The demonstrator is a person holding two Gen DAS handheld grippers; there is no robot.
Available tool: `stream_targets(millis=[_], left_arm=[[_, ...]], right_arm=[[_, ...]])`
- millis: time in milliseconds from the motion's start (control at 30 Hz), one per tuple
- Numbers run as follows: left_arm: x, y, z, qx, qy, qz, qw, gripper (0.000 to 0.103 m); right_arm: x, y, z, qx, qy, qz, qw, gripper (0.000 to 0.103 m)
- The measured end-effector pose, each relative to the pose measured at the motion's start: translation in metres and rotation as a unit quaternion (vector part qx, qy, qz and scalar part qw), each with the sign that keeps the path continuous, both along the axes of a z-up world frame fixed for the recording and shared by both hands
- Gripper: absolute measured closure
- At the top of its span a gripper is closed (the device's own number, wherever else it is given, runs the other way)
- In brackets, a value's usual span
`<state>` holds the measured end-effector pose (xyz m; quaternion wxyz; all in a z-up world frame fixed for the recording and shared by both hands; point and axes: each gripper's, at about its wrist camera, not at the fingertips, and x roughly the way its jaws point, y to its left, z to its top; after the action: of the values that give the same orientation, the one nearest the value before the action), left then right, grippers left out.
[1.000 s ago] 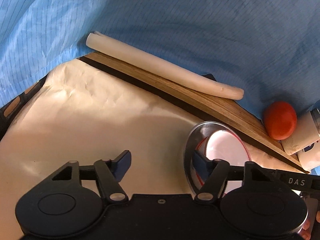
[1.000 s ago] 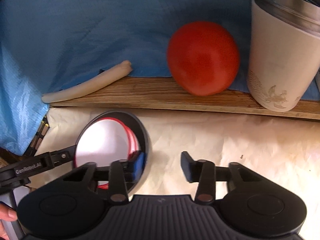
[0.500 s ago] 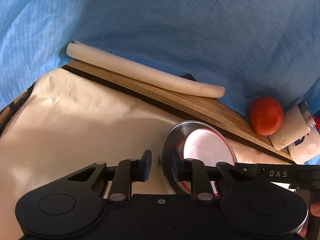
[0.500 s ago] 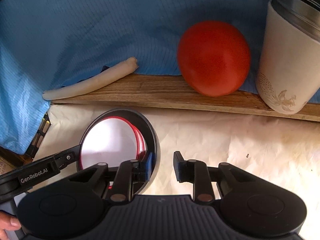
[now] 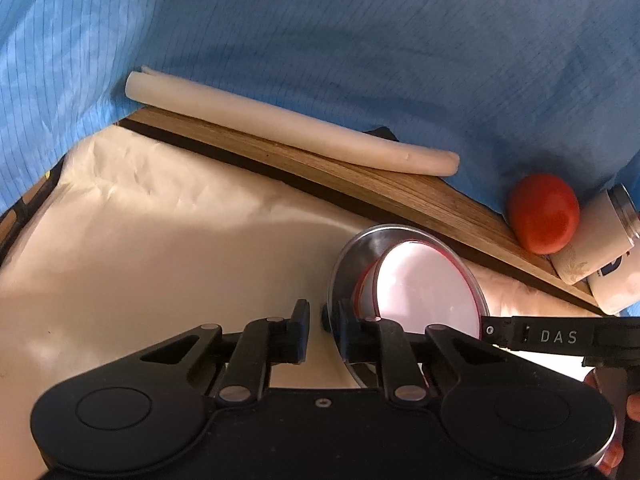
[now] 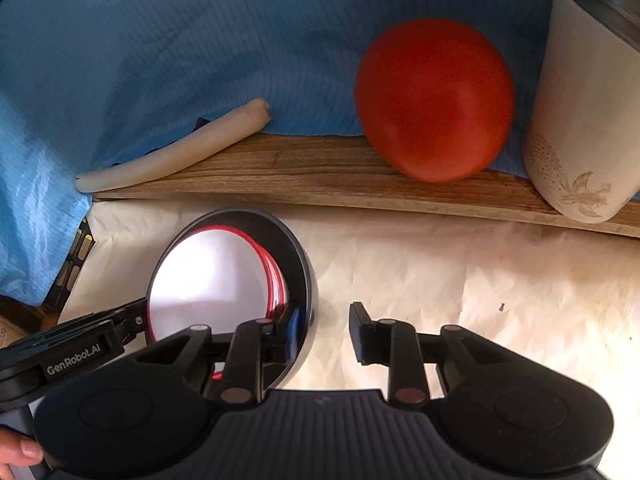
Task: Organize plates and bowls
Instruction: 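Close both grippers on opposite sides of the steel bowl's rim, then lift the steel bowl with both grippers and carry it toward the dark plate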
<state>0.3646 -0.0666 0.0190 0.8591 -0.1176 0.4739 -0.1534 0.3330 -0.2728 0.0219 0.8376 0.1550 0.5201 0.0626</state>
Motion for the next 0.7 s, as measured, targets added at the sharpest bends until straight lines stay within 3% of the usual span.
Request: stream_targets(millis=[267, 433, 700], left_arm=[[0.0, 0.001, -0.002, 0.007, 0.001, 0.002, 1.0, 0.081], [0.002, -0.003, -0.003, 0.014, -0.001, -0.001, 0.9999, 0.082], [0.002, -0.002, -0.004, 0.013, -0.005, -0.004, 0.9999, 0.083]], right_arm=[[0.006, -0.01, -0.007, 0.033, 0.015, -0.008, 0.999, 0.073], [0.004, -0.008, -0.005, 0.044, 0.013, -0.007, 0.999, 0.091], [0.004, -0.008, -0.006, 0.05, 0.011, -0.017, 0.999, 0.09]])
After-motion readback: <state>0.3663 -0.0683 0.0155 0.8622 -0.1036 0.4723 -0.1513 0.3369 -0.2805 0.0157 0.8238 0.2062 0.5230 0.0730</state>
